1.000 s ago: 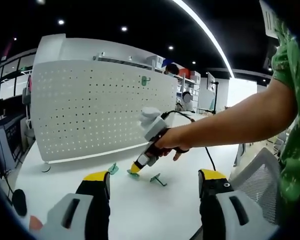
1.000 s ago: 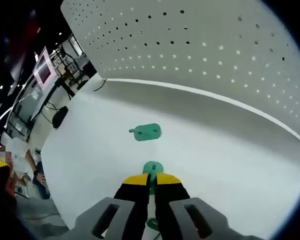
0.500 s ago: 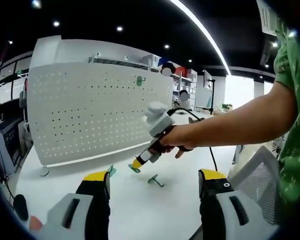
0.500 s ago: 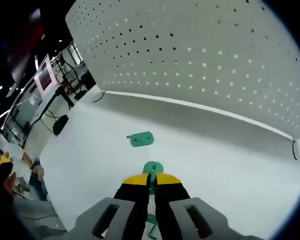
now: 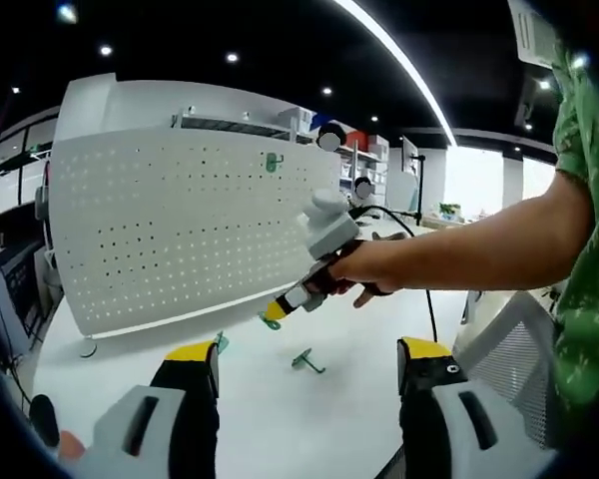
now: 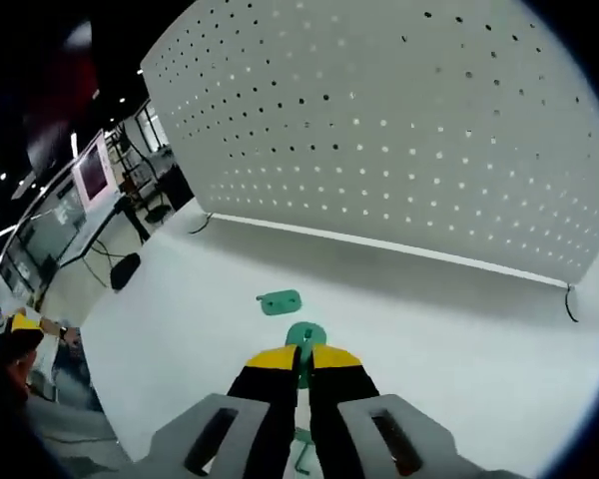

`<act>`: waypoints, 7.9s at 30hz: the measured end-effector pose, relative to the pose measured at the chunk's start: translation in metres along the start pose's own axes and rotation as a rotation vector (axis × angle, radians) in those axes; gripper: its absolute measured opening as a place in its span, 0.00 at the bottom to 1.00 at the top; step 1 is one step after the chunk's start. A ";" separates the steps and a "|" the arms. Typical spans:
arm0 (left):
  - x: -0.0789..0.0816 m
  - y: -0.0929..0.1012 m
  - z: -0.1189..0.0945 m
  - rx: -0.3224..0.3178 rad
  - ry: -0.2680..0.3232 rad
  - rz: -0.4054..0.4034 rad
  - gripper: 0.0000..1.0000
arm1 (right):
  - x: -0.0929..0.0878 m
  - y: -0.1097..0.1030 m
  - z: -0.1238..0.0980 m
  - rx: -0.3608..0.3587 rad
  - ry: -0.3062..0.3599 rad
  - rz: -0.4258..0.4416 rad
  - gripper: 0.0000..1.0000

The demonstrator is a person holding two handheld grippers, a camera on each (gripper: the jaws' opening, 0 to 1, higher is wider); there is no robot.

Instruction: Insert the hook assembly into the mounting plate slot until the hook locks in place.

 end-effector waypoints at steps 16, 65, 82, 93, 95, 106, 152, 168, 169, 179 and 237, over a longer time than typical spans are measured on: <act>0.005 0.007 0.003 -0.023 0.007 0.004 0.76 | 0.027 -0.007 -0.038 -0.022 0.167 -0.010 0.02; 0.018 0.015 -0.002 -0.066 0.016 0.047 0.75 | 0.115 -0.040 -0.131 -0.225 0.800 -0.387 0.02; 0.016 0.007 0.003 -0.068 0.010 0.034 0.75 | 0.152 -0.039 -0.132 -0.290 1.008 -0.468 0.02; 0.013 0.001 0.008 -0.055 0.002 0.024 0.75 | 0.174 -0.027 -0.124 -0.324 1.064 -0.484 0.02; 0.013 0.000 0.009 -0.053 0.001 0.024 0.75 | 0.176 -0.024 -0.120 -0.334 1.060 -0.486 0.02; 0.009 -0.005 0.012 -0.051 -0.011 0.013 0.75 | 0.185 -0.010 -0.105 -0.375 1.058 -0.555 0.02; 0.002 -0.028 0.026 -0.024 -0.080 0.025 0.76 | 0.206 0.043 -0.038 -0.418 1.035 -0.456 0.02; 0.004 -0.026 0.031 -0.048 -0.086 0.094 0.77 | 0.206 0.043 -0.032 -0.420 1.027 -0.460 0.02; 0.004 -0.027 0.031 -0.048 -0.086 0.094 0.77 | 0.206 0.043 -0.032 -0.420 1.026 -0.461 0.02; 0.003 -0.028 0.032 -0.048 -0.086 0.090 0.77 | 0.207 0.049 -0.028 -0.425 1.016 -0.464 0.02; 0.000 -0.032 0.033 -0.045 -0.089 0.066 0.75 | 0.207 0.051 -0.021 -0.425 1.012 -0.421 0.02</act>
Point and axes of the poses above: the point that each gripper's makers call its tool centre point, and the gripper's own axes: z roughly forward along the fingers, y roughly to its right, x roughly out of its top, the point moved 9 cm from there along -z, roughly backward along the fingers, and after that the axes turned 11 degrees about y, right-handed, at the moved point
